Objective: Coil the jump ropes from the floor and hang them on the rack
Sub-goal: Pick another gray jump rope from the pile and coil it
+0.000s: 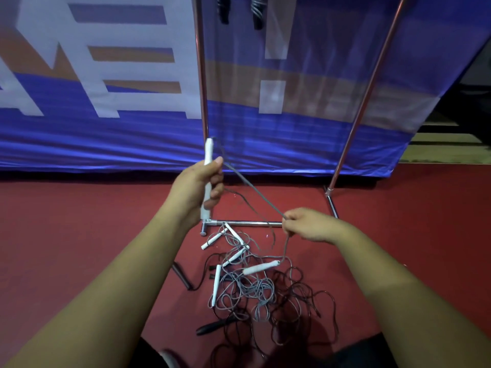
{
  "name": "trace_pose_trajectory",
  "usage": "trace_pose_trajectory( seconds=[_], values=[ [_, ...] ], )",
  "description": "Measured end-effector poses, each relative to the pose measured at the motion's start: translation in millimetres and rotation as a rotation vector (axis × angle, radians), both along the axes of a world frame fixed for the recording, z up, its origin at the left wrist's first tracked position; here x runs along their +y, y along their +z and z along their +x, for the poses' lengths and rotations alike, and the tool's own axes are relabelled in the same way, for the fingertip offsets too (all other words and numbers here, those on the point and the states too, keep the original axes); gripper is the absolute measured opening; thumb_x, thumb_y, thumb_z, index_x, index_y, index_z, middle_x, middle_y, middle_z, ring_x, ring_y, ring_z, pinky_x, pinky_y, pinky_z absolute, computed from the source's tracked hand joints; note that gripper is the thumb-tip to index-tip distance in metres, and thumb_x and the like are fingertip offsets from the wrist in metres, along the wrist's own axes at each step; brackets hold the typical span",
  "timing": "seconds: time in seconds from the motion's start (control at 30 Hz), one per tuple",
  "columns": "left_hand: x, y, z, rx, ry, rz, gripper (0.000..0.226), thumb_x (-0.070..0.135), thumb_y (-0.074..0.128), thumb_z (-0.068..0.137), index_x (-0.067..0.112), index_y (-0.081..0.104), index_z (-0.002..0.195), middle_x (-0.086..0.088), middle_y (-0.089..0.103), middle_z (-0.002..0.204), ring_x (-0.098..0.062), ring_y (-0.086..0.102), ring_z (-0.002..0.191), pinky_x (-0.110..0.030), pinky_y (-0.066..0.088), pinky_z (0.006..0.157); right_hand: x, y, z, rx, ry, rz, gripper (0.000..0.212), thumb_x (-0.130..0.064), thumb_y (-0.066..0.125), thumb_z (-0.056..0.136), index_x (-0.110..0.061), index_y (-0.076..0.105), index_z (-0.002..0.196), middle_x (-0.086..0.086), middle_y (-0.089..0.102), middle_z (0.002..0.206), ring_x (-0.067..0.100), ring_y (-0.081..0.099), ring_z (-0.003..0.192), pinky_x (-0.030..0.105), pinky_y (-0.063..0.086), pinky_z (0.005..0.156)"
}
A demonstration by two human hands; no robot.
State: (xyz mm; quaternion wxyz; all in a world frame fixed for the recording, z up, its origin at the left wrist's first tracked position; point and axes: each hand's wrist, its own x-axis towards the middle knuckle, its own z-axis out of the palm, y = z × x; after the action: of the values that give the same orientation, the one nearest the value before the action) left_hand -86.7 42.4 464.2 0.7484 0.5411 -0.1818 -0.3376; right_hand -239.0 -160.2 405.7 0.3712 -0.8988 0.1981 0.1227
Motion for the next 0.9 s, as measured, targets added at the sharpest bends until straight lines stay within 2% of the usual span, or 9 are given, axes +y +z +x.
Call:
trace_pose_trajectory(
  seconds=[0.13,0.2,0.3,0.37,0.5,0.63,0.73,0.83,0.9],
  values=[
    [3,-5,11,0.002,0.101,0.014,0.024,0.02,0.051,0.101,0.015,0.046,0.078,0.001,0.039,0.062,-0.009,0.036,0.041,-0.016,0.022,0.032,-10,-24,-4,0.145,-0.014,0.102,0.02,-0.014,0.053,0.096,-0.019,0.063,0.079,0.012,0.073,0.097,0.011,0.059,0.077,0.02,0.035,0.053],
    [2,-10,15,-0.009,0.209,0.091,0.02,0.017,0.054,0.099,0.014,0.051,0.079,-0.002,0.048,0.066,-0.011,0.043,0.039,-0.016,0.024,0.033,-8,-27,-4,0.135,-0.012,0.137,0.022,-0.012,0.051,0.099,-0.017,0.06,0.08,0.014,0.074,0.089,0.012,0.063,0.071,0.017,0.037,0.051],
    [5,-20,17,-0.292,0.364,0.451,0.02,0.005,0.055,0.095,0.022,0.058,0.086,-0.005,0.061,0.076,-0.017,0.067,0.051,-0.017,0.029,0.035,5,-19,2,0.056,-0.01,0.179,0.018,-0.012,0.048,0.101,-0.011,0.061,0.089,0.007,0.067,0.066,0.021,0.069,0.066,0.022,0.043,0.052],
    [6,-21,11,-0.421,0.309,0.541,0.019,0.003,0.057,0.093,0.022,0.061,0.091,-0.005,0.064,0.08,-0.02,0.072,0.058,-0.018,0.031,0.035,14,-8,6,-0.064,-0.006,0.174,0.017,-0.015,0.051,0.101,-0.005,0.064,0.095,0.004,0.057,0.055,0.022,0.065,0.055,0.025,0.042,0.053],
    [-7,-20,-16,-0.397,-0.076,0.436,0.016,0.009,0.063,0.094,0.012,0.064,0.109,-0.005,0.072,0.094,-0.019,0.068,0.054,-0.017,0.03,0.034,34,20,6,-0.253,-0.014,0.299,0.019,-0.013,0.056,0.099,0.003,0.065,0.092,0.001,0.045,0.045,0.021,0.053,0.043,0.027,0.039,0.054],
    [-13,-25,-32,-0.456,-0.348,0.502,0.014,0.023,0.064,0.096,0.01,0.065,0.1,-0.005,0.069,0.077,-0.017,0.058,0.046,-0.019,0.031,0.036,32,33,1,-0.287,0.009,0.394,0.019,-0.011,0.055,0.099,0.004,0.064,0.094,0.006,0.042,0.049,0.02,0.057,0.046,0.022,0.039,0.05],
    [-15,-19,-34,-0.425,-0.222,0.494,0.01,0.019,0.062,0.097,0.013,0.06,0.088,-0.005,0.051,0.054,-0.01,0.038,0.033,-0.014,0.024,0.033,23,30,0,-0.288,0.008,0.315,0.017,-0.016,0.063,0.095,-0.01,0.065,0.08,0.008,0.06,0.061,0.017,0.062,0.058,0.03,0.048,0.061],
    [-16,-12,-24,-0.227,-0.049,0.26,0.013,0.005,0.055,0.097,0.011,0.054,0.086,0.001,0.039,0.053,-0.008,0.035,0.035,-0.014,0.021,0.033,14,21,-1,-0.292,0.103,0.038,0.015,-0.027,0.067,0.092,-0.026,0.065,0.077,-0.002,0.063,0.085,0.011,0.058,0.079,0.031,0.045,0.08],
    [-12,-9,-16,-0.238,-0.008,0.237,0.008,0.005,0.054,0.097,0.009,0.055,0.089,0.0,0.042,0.055,-0.01,0.038,0.038,-0.015,0.023,0.033,12,19,-1,-0.291,0.088,0.028,0.011,-0.026,0.066,0.093,-0.022,0.068,0.083,-0.002,0.064,0.085,0.007,0.056,0.078,0.03,0.046,0.077]
  ],
)
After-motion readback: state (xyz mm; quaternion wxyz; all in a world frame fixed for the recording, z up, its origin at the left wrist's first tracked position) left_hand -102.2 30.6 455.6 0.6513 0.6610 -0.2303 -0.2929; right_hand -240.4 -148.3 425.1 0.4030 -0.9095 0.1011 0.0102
